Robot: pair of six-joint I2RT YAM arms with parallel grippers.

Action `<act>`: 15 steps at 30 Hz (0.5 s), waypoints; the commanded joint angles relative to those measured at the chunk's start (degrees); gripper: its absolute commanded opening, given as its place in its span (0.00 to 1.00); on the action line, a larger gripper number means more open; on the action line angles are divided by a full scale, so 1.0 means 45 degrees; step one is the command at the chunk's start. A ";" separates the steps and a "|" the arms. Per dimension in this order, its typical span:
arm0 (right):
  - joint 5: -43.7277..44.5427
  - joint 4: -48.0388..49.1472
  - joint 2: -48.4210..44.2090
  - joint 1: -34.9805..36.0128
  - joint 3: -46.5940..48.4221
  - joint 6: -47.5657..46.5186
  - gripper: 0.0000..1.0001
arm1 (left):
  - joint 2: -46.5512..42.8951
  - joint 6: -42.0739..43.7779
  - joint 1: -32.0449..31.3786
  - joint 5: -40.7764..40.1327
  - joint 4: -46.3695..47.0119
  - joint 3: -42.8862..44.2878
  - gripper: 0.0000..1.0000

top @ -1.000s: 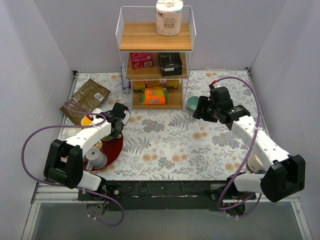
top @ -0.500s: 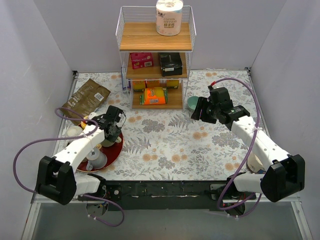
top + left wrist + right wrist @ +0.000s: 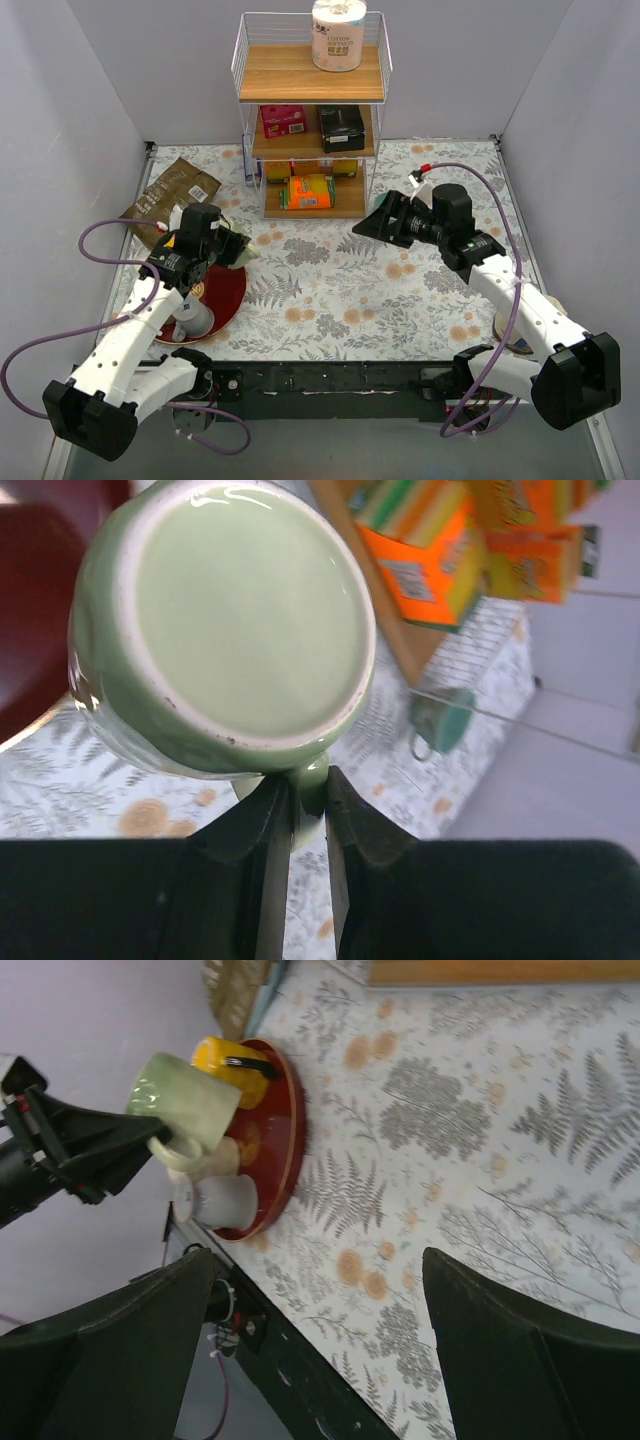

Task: Turn the mug right side up

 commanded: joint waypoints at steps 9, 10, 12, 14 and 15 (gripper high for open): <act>-0.3341 0.4779 0.0611 0.0693 0.0775 0.4261 0.92 | 0.0487 0.1256 -0.0003 0.5758 0.6929 0.1145 0.00; -0.3380 0.5033 0.0650 0.0888 0.0716 0.4844 0.92 | 0.0565 0.1275 -0.0003 0.6108 0.7168 0.1164 0.00; -0.3419 0.5639 0.0708 0.1103 0.0560 0.5491 0.92 | 0.0799 0.1391 -0.0022 0.6462 0.8141 0.1125 0.00; -0.3439 0.6536 0.0709 0.1338 0.0170 0.6662 0.92 | 0.0897 0.1567 -0.0080 0.6715 0.8671 0.1164 0.00; -0.3439 0.6985 0.0747 0.1397 -0.0025 0.7150 0.92 | 0.0956 0.1645 -0.0062 0.6814 0.9216 0.1202 0.00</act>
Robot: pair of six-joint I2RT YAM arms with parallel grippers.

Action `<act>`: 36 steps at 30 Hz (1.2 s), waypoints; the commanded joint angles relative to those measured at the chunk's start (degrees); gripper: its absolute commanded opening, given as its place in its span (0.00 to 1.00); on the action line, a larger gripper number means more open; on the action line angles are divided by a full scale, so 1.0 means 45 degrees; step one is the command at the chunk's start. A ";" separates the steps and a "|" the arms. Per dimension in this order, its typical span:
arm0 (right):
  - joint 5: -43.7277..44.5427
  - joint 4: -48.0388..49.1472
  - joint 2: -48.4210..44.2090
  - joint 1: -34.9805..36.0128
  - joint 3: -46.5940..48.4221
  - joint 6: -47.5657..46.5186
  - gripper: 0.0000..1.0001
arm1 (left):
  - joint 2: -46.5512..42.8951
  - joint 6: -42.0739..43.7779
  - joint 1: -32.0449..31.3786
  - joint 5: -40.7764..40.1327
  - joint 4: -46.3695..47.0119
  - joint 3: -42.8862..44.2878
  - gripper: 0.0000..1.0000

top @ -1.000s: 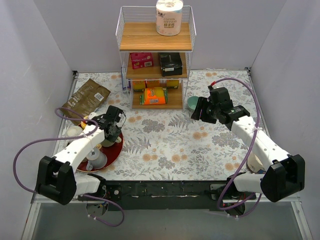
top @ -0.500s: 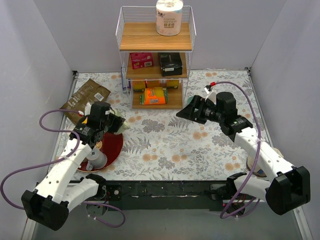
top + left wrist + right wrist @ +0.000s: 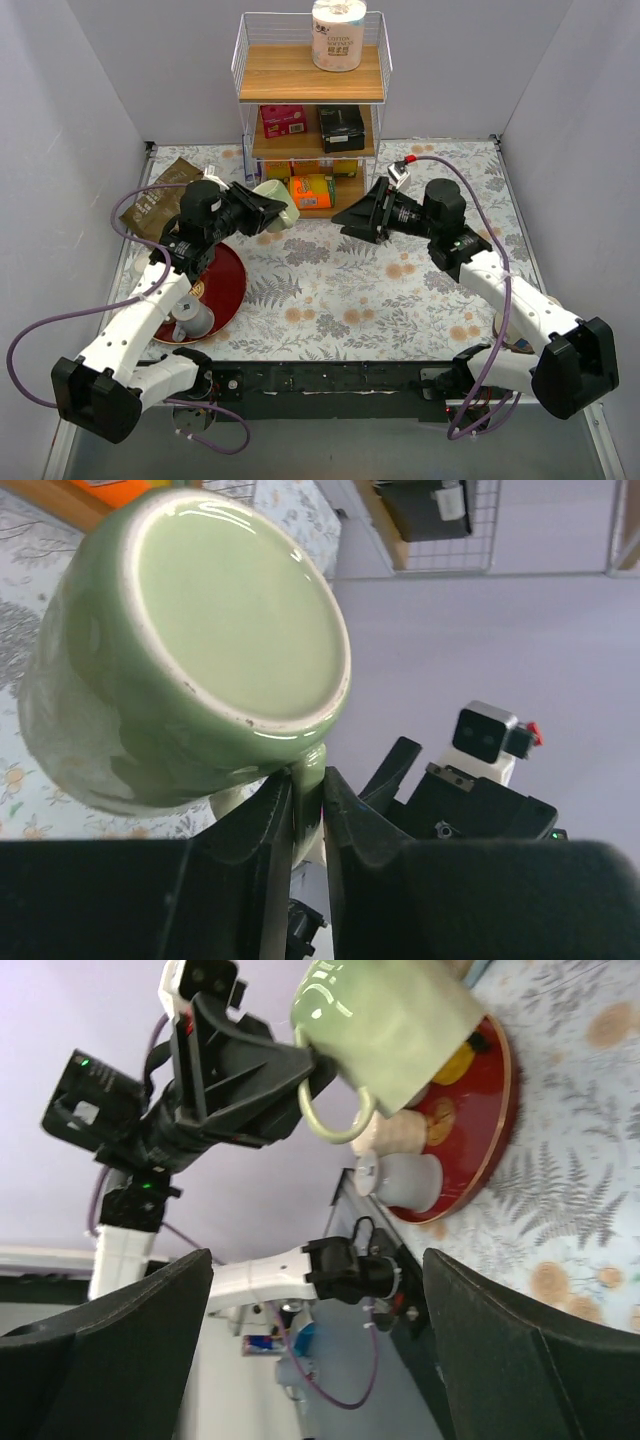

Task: Turn the mug right side up

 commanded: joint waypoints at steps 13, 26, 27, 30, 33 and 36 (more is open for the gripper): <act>0.0307 0.6094 0.1370 0.2076 -0.0282 0.5550 0.95 | 0.0269 0.0563 -0.0501 0.1771 0.5182 0.0551 0.00; 0.2766 0.0696 0.1039 0.2819 0.2455 -0.2752 0.70 | 0.0776 -0.0022 -0.0716 0.1516 0.2273 0.1449 0.00; 0.2902 0.0482 0.1078 0.2955 0.2533 -0.3491 0.68 | 0.0835 -0.0081 -0.0735 0.1555 0.1923 0.1547 0.00; 0.3098 -0.0105 0.1312 0.3150 0.2709 -0.4296 0.64 | 0.1050 -0.0276 -0.0813 0.1672 0.1295 0.1860 0.00; 0.3196 -0.0359 0.1624 0.3346 0.2904 -0.4708 0.62 | 0.1264 -0.0296 -0.0911 0.1751 0.0865 0.2172 0.00; 0.3255 -0.0185 0.1898 0.3560 0.3022 -0.5000 0.61 | 0.1421 -0.0257 -0.1028 0.1770 0.0611 0.2329 0.00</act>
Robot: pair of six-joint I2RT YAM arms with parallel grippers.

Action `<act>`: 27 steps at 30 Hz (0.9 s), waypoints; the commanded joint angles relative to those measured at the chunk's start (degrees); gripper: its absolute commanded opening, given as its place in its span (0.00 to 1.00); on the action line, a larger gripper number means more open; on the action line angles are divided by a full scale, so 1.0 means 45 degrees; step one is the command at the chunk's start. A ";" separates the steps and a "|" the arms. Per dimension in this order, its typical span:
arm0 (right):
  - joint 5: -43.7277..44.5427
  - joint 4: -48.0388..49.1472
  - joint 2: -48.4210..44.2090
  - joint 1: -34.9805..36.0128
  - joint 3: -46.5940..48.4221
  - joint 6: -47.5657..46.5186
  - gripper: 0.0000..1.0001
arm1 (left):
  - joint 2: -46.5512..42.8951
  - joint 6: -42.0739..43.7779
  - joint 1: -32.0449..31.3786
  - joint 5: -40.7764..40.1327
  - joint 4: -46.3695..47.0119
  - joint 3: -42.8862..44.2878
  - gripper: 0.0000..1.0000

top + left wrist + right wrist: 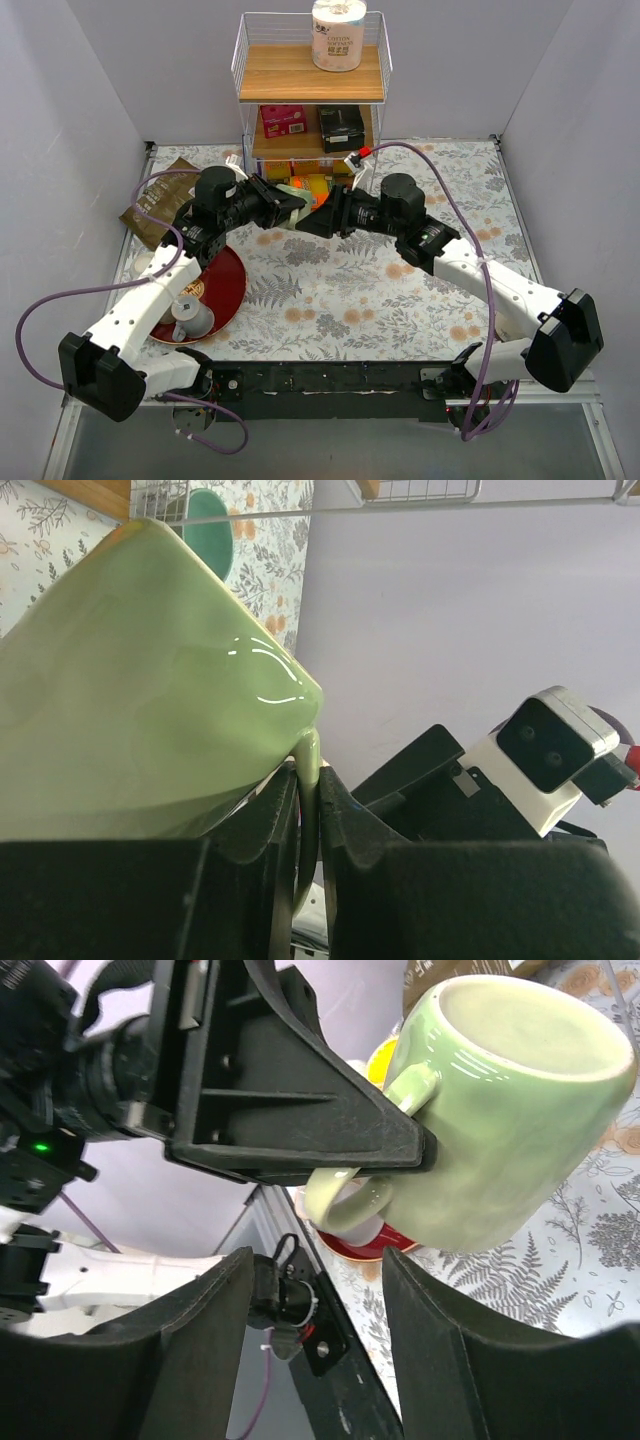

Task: Turn the mug right side up

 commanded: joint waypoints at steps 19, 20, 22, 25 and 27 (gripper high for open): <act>0.0512 0.1338 0.1029 0.0620 0.0407 -0.1331 0.33 | 0.0184 -0.0307 -0.0642 0.0333 0.0056 0.0857 0.00; 0.0511 0.1358 0.1048 0.0620 0.0388 -0.1292 0.31 | 0.0204 -0.0326 -0.0681 0.0333 0.0037 0.0818 0.00; 0.0473 0.1436 0.1068 0.0620 0.0329 -0.1253 0.21 | 0.0223 -0.0307 -0.0701 0.0392 0.0037 0.0818 0.00; 0.0336 0.1495 0.1029 0.0620 0.0212 -0.1116 0.02 | 0.0204 -0.0210 -0.0701 0.0334 0.0037 0.0720 0.00; 0.0277 0.1475 0.0951 0.0620 0.0173 -0.1018 0.01 | 0.0145 0.0004 -0.0701 0.0256 -0.0041 0.0643 0.00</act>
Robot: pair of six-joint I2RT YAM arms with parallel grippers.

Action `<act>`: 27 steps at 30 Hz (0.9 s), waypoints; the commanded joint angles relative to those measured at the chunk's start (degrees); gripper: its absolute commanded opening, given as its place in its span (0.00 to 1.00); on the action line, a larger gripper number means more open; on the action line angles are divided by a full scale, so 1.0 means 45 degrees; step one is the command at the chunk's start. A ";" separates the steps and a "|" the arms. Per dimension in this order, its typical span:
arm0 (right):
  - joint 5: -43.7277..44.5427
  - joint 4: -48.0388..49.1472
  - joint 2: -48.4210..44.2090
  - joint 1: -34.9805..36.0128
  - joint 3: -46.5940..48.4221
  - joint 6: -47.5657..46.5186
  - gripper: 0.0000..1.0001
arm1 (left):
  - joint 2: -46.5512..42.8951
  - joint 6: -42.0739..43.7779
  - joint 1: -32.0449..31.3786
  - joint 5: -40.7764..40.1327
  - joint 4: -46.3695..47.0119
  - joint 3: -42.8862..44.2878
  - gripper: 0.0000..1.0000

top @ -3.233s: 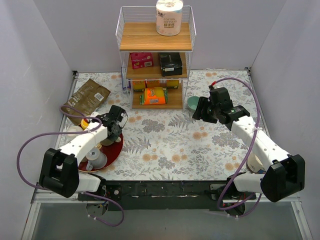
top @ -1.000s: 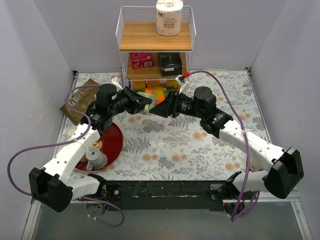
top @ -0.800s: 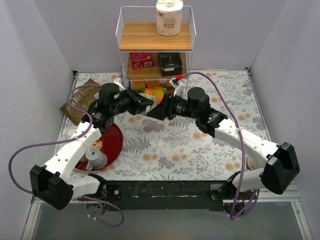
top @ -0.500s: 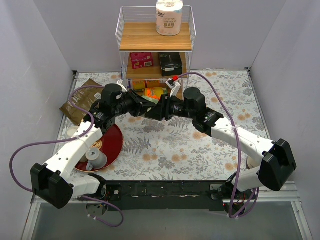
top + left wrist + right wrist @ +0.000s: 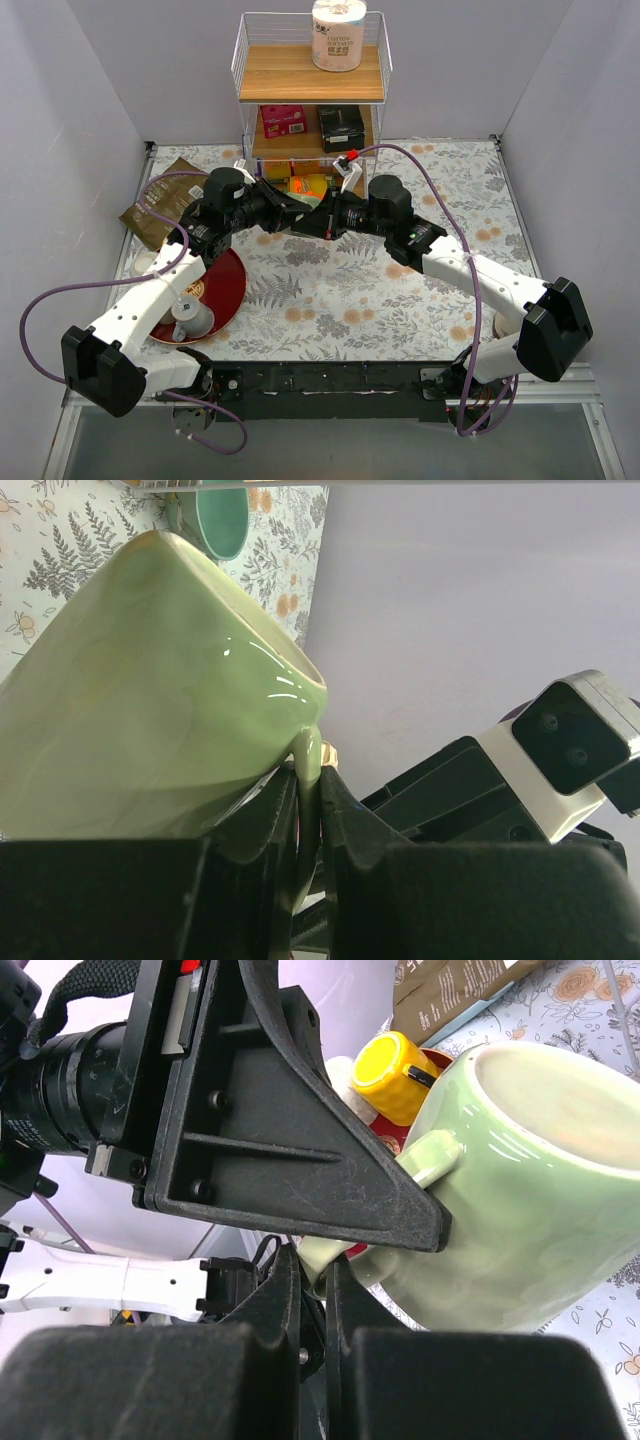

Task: Turn the mug right side up

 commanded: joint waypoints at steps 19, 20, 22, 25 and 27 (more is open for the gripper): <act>-0.0955 0.0797 -0.2105 -0.2393 -0.2144 0.4734 0.01 | -0.1468 0.3314 -0.0171 -0.2533 -0.0929 -0.0532 0.97; -0.1014 0.0914 -0.2202 -0.2608 -0.2319 0.5629 0.01 | -0.1682 0.3334 -0.0171 -0.2495 -0.0677 -0.0766 0.97; -0.0995 0.0954 -0.2495 -0.3232 -0.2613 0.6922 0.01 | -0.2073 0.3665 -0.0191 -0.2047 0.0163 -0.1972 0.97; -0.0957 0.1304 -0.2690 -0.3585 -0.2867 0.8738 0.01 | -0.2347 0.4250 -0.0481 -0.1051 0.1686 -0.3321 0.93; -0.0703 0.1481 -0.2886 -0.3723 -0.3082 1.0140 0.01 | -0.2309 0.4583 -0.0892 -0.0912 0.2659 -0.3774 0.90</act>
